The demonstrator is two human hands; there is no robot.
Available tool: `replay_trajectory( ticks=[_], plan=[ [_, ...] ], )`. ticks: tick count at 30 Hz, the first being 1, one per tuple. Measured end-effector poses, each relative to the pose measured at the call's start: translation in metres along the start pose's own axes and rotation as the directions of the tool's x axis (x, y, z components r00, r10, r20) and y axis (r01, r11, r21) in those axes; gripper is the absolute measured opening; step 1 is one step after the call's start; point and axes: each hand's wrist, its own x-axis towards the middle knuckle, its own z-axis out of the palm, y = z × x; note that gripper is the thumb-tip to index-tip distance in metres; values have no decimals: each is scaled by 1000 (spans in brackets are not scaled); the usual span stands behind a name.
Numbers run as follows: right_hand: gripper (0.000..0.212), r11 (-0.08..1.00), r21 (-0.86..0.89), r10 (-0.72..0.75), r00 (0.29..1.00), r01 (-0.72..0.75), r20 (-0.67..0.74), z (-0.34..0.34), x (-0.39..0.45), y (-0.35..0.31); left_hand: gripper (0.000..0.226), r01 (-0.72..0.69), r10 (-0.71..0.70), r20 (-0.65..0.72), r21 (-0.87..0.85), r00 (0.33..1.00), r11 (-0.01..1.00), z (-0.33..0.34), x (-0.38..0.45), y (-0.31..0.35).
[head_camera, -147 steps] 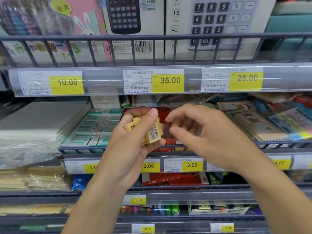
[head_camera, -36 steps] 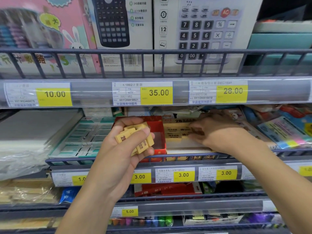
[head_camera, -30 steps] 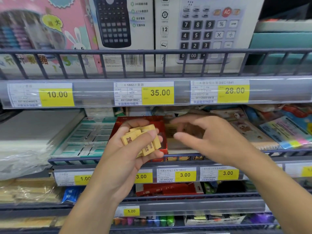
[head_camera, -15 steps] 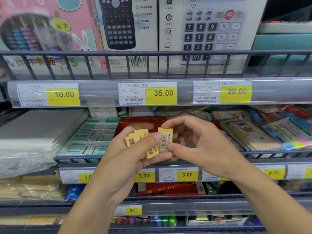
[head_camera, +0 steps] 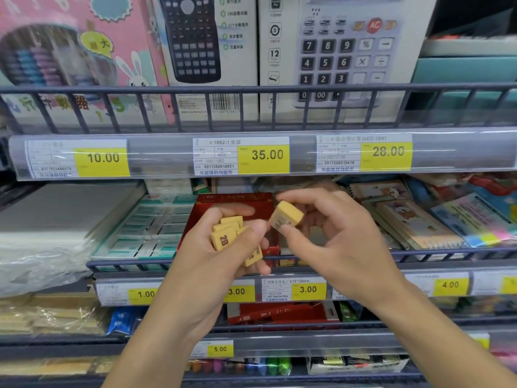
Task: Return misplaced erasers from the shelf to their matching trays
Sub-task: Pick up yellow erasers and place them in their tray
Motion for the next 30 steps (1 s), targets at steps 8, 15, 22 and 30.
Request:
replay_trajectory(
  ticks=[8,15,22,30],
  plan=[
    [45,993,-41,-108,985,114,136,-7,5,2,42,61,-54,128,-48,990,997,0,0,3],
    [43,964,213,71,924,-161,377,-19,11,8,41,130,-113,156,-103,981,986,-4,2,0],
    [37,956,236,67,915,-172,398,-30,11,4,41,92,-81,170,-60,982,994,-5,3,3],
    [36,993,26,98,940,-113,327,-38,15,3,30,82,-76,69,-90,995,993,-1,4,6]
  ],
)
